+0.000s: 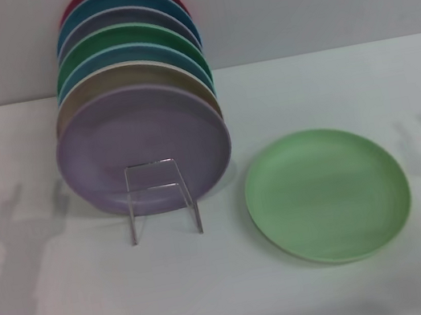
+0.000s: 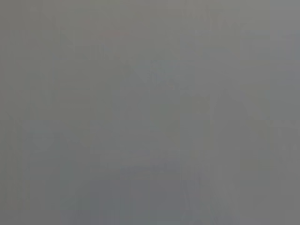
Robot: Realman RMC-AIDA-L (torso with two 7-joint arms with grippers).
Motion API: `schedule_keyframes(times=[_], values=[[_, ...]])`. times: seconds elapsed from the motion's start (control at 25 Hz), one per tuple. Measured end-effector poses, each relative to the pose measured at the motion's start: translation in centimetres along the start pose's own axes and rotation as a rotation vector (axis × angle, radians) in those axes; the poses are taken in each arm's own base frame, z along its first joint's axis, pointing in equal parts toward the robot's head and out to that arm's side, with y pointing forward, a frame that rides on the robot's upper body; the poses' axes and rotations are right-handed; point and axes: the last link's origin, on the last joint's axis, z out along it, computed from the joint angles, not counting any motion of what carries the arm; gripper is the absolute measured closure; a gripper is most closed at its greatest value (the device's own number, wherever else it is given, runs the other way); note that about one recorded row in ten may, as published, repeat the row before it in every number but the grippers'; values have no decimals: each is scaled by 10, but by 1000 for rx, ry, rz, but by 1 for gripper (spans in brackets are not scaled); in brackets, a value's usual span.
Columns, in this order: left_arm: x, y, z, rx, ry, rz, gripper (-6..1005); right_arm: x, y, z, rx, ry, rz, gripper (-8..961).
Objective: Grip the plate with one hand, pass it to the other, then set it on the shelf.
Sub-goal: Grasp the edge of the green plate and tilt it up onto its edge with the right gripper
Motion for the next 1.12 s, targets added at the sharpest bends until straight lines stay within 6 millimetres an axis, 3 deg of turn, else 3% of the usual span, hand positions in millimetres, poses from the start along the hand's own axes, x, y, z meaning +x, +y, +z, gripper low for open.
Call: schedule_keyframes(times=[0.04, 0.4, 0.48, 0.8, 1.12], values=[[0, 0, 0, 0, -2, 3, 440, 0, -2, -3, 6, -4, 14, 743], [-1, -1, 0, 5, -5, 9, 234, -2, -18, -18, 69, -28, 11, 436], [-1, -2, -1, 6, -6, 9, 214, 0, -19, -18, 72, -17, 4, 364], [-1, -2, -3, 6, -8, 10, 194, 0, -25, -19, 88, 7, -14, 317], [0, -2, -5, 10, -6, 7, 194, -8, -42, 12, 172, 185, -66, 319]])
